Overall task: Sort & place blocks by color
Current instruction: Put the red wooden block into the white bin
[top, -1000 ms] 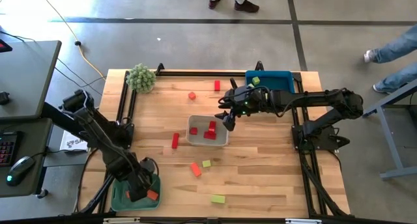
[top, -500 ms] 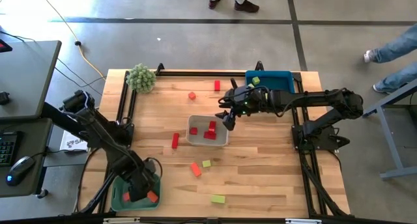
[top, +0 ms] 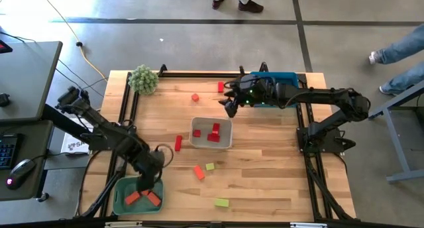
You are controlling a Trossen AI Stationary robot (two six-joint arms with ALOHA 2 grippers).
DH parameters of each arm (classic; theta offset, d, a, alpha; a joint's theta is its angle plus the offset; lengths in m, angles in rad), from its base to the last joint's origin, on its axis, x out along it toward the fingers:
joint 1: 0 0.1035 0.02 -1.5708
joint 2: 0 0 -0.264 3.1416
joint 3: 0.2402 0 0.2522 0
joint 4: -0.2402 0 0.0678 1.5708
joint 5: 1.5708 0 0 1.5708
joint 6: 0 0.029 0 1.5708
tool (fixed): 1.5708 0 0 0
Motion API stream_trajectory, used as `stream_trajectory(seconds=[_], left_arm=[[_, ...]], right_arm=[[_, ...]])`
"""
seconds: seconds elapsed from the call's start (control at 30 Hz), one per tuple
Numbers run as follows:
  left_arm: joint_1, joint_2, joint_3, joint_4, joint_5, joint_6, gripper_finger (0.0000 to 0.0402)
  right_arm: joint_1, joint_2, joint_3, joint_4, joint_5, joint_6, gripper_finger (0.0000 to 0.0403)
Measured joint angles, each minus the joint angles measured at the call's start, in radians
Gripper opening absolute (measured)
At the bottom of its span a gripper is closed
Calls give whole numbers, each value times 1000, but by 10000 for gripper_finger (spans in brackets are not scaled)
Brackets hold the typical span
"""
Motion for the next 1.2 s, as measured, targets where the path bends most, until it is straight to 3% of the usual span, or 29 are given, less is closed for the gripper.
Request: stream_trajectory(seconds=[0.43, 0.67, 0.87, 1.07, 1.2], left_arm=[[358, -137, 0, -49, -367, 361, 214], [572, -150, 0, -21, -499, 507, 214], [722, -151, 0, 52, -503, 590, 214], [800, -150, 0, 67, -397, 411, 214], [806, -149, 0, 66, -347, 278, 214]], right_arm=[[-113, 0, 0, 281, 0, -7, 216], [-148, 1, 7, 308, 54, -24, 216], [-148, 20, 100, 273, 137, -87, 216], [-160, 60, 207, 90, 251, -81, 216], [-187, 86, 252, -57, 268, -23, 216]])
